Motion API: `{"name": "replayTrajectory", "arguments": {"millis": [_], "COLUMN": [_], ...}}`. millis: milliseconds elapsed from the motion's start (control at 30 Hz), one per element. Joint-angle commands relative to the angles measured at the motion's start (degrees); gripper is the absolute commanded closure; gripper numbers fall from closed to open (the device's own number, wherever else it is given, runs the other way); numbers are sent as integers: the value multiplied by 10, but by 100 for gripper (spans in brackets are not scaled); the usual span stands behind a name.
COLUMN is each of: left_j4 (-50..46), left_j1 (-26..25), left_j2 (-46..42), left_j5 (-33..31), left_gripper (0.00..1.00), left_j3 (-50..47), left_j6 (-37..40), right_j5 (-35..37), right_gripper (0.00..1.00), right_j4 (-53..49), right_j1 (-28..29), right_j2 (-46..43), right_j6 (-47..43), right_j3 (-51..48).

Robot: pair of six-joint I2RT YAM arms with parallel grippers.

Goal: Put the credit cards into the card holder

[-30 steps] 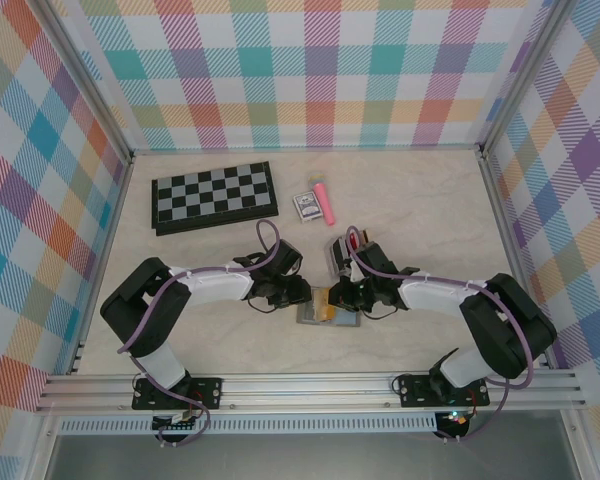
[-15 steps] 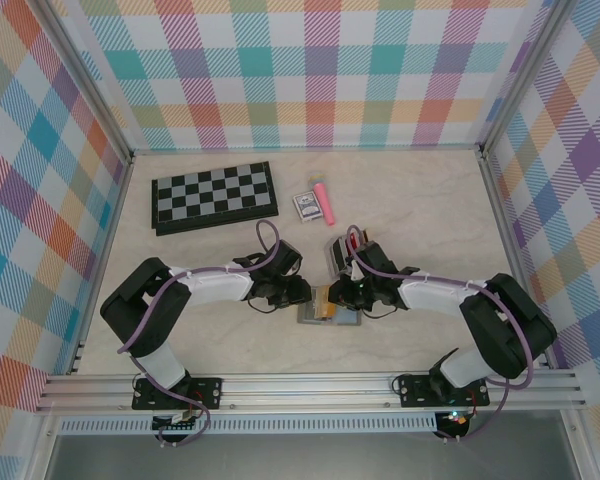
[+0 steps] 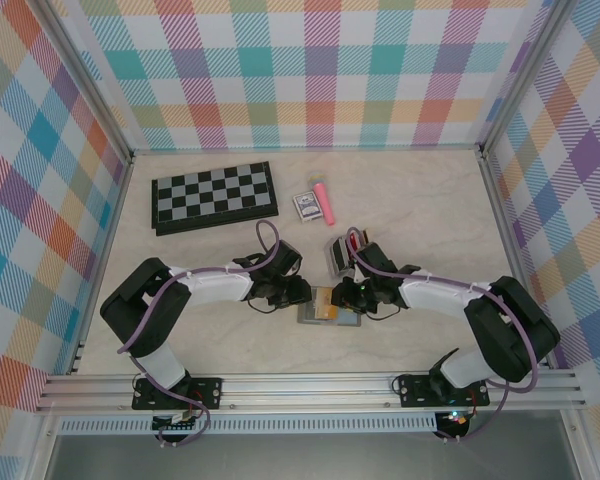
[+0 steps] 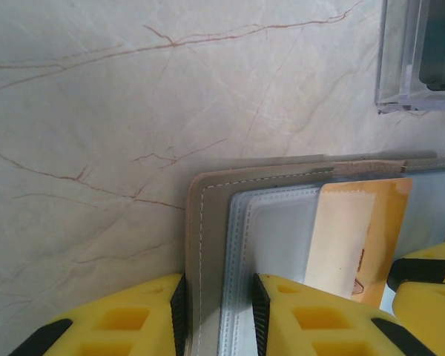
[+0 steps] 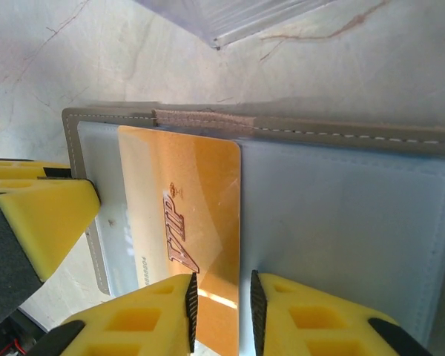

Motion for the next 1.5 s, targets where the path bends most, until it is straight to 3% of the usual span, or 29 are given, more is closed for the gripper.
{"name": "replayTrajectory", "arguments": {"millis": [0,433,667,967,1100,1300,1467], "left_j4": [-6,-3,-11,-17,-26,-35,-36], "left_j1": [-11,-11,-11,-11,-11,-11,-11], "left_j2": [-1,-3,-7,-7,-12,-21,-24], "left_j5": [6,6,-2,-8,-15,-27,-33], "left_gripper": [70,69,68,68,68,73,78], "left_j3": [-12,-13,-12,-9,-7,-10,-15], "left_j6": [-6,-7,-5,-2,3,7,11], "right_j5": [-13,-36,-4,12,22,45,52], "right_gripper": [74,80,92,98,97,86,85], "right_j4": [-3,-1,-41,-75,-87,-104,-127], "right_j1": [4,12,24,22,18,18,19], "right_j2": [12,64,55,32,27,13,61], "right_j6": [-11,-25,-51,-85,-89,-77,-101], "right_j3": [21,61,65,59,60,98,162]}}
